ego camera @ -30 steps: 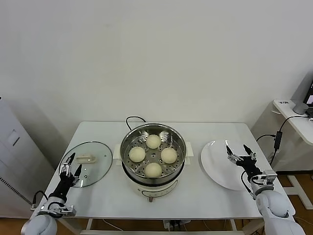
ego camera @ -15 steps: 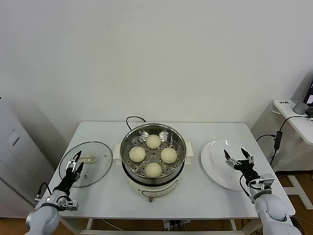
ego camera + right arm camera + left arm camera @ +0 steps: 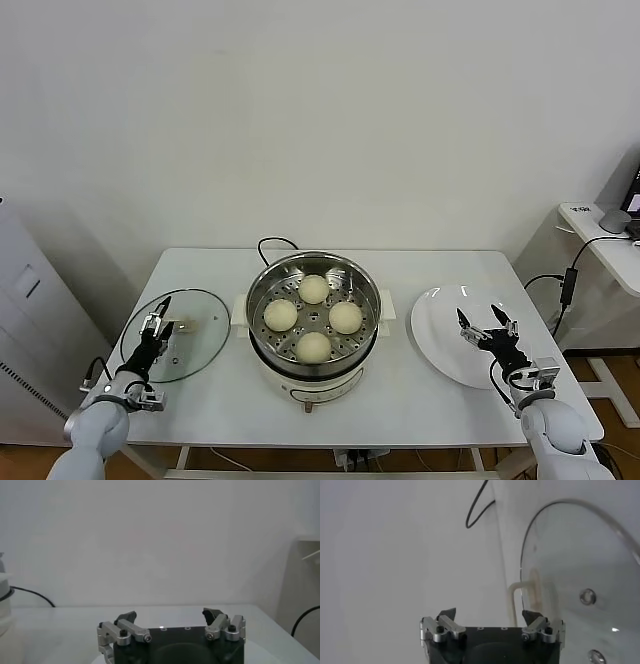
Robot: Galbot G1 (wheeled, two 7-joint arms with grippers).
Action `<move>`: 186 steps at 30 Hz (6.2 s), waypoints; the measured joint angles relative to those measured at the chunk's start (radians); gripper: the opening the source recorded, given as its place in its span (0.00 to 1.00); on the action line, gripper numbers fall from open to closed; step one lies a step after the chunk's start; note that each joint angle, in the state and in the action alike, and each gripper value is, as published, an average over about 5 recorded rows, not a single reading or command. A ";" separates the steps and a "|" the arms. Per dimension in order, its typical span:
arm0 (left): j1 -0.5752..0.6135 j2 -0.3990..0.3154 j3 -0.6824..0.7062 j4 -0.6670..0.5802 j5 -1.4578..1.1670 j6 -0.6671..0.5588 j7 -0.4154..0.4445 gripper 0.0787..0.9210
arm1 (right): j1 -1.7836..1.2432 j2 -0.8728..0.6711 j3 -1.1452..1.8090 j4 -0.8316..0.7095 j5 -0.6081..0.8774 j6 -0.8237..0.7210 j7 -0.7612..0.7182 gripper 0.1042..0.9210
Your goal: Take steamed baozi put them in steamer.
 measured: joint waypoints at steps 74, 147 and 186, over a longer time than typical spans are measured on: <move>-0.058 0.184 0.428 -0.786 -0.281 0.694 0.494 0.03 | 0.003 -0.022 0.034 0.017 0.012 -0.009 -0.001 0.88; -0.110 -0.172 0.769 -0.628 0.102 0.847 0.542 0.03 | -0.011 -0.012 0.048 -0.013 0.004 0.000 -0.017 0.88; 0.063 -0.001 0.255 -0.961 -0.974 0.566 0.451 0.88 | -0.029 -0.004 0.039 0.021 0.017 -0.019 0.003 0.88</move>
